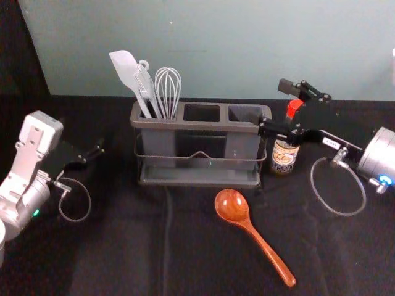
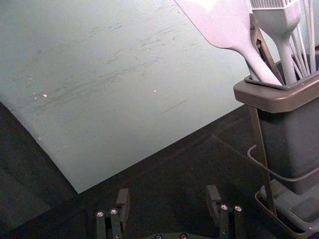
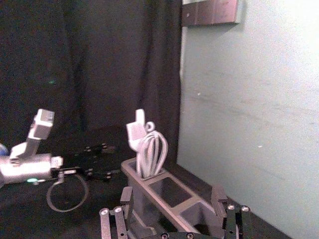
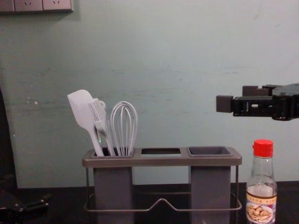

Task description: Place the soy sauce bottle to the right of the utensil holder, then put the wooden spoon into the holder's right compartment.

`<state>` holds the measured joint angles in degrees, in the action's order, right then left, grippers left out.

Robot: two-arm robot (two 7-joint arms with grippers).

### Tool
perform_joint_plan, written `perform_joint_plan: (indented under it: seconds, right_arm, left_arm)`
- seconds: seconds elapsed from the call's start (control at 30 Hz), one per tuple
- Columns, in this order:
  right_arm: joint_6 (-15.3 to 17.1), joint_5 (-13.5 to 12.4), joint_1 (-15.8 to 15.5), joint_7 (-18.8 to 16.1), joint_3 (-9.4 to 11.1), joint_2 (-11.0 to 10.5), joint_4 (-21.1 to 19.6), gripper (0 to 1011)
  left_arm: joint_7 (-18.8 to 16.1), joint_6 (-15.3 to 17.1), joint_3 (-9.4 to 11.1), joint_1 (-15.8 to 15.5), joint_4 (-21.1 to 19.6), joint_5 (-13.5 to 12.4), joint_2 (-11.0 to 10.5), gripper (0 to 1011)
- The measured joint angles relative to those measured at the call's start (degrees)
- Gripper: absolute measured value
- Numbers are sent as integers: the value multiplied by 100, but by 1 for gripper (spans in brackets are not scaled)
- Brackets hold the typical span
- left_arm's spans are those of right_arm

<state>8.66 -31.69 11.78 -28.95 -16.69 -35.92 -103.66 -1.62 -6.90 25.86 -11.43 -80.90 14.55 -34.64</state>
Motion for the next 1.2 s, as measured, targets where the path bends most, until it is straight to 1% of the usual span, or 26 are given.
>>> perform_joint_plan:
  seconds: [0.03, 0.07, 0.17, 0.2, 0.23, 0.27, 0.33, 0.37, 0.4, 0.43, 0.5, 0.53, 0.63, 0.7, 0.73, 0.83, 0.87, 0.93, 0.97, 1.07, 1.1, 1.13, 1.17, 1.2]
  right_arm:
    - [17, -19, 4, -4, -23, -6, -9, 1003]
    - [75, -49, 16, -29, -101, -22, -35, 1003]
    - [174, -58, 56, -40, -233, -43, -64, 1003]
    - [258, -57, 90, -49, -347, -49, -67, 1003]
    - [301, -56, 111, -60, -408, -50, -66, 1003]
    - [398, -53, 164, -95, -538, -51, -46, 1002]
    - [515, -38, 228, -140, -685, -51, -14, 1003]
    - [606, -19, 286, -178, -824, -47, 17, 1003]
    - [606, -19, 286, -178, -824, -47, 17, 1002]
    - [676, -5, 330, -194, -952, -35, 50, 1003]
    - [728, 15, 367, -214, -1053, -26, 75, 1002]
    - [791, 36, 407, -211, -1149, -20, 92, 1003]
    - [946, 88, 470, -158, -1287, -14, 100, 1002]
    - [1155, 117, 508, -41, -1402, 14, 98, 1002]
    - [1366, 155, 528, 107, -1475, 41, 67, 1002]
    - [1770, 234, 532, 436, -1543, 114, -26, 1003]
    - [2070, 288, 528, 698, -1570, 191, -89, 1003]
    - [2417, 320, 527, 929, -1583, 288, -122, 1003]
    - [2731, 339, 523, 1120, -1577, 381, -142, 1003]
    - [3168, 369, 524, 1379, -1561, 524, -147, 1003]
    - [3414, 399, 548, 1486, -1566, 595, -139, 1003]
    - [3521, 420, 568, 1530, -1574, 623, -126, 1003]
    - [3702, 463, 602, 1594, -1598, 660, -100, 1003]
    - [3790, 485, 618, 1626, -1609, 679, -83, 1003]
  left_arm:
    - [0, 0, 0, 0, 0, 0, 0, 1005]
    - [0, 0, 0, 0, 0, 0, 0, 1005]
    - [0, 0, 0, 0, 0, 0, 0, 1005]
    - [0, 0, 0, 0, 0, 0, 0, 1005]
    - [0, 0, 0, 0, 0, 0, 0, 1005]
    - [0, 0, 0, 0, 0, 0, 0, 1005]
    - [0, 0, 0, 0, 0, 0, 0, 1005]
    - [0, 0, 0, 0, 0, 0, 0, 1005]
    - [0, 0, 0, 0, 0, 0, 0, 1005]
    - [0, 0, 0, 0, 0, 0, 0, 1005]
    - [0, 0, 0, 0, 0, 0, 0, 1005]
    - [0, 0, 0, 0, -1, 0, 0, 1005]
    - [0, 0, 0, 0, 0, 0, 0, 1005]
    - [0, 0, 0, 0, -1, 0, 0, 1005]
    - [0, 0, 0, 0, 0, 0, 0, 1005]
    - [0, 0, 0, 0, -1, 0, 0, 1005]
    - [0, 0, 0, 0, 0, 0, 0, 1005]
    - [0, 0, 0, 0, -1, 0, 0, 1005]
    - [0, 0, 0, 0, 0, 0, 0, 1005]
    - [0, 0, 0, 0, -1, 0, 0, 1005]
    - [0, 0, 0, 0, -1, 0, 0, 1005]
    - [0, 0, 0, 0, 0, 0, 0, 1005]
    - [0, 0, 0, 0, 0, 0, 0, 1005]
    - [0, 0, 0, 0, 0, 0, 0, 1005]
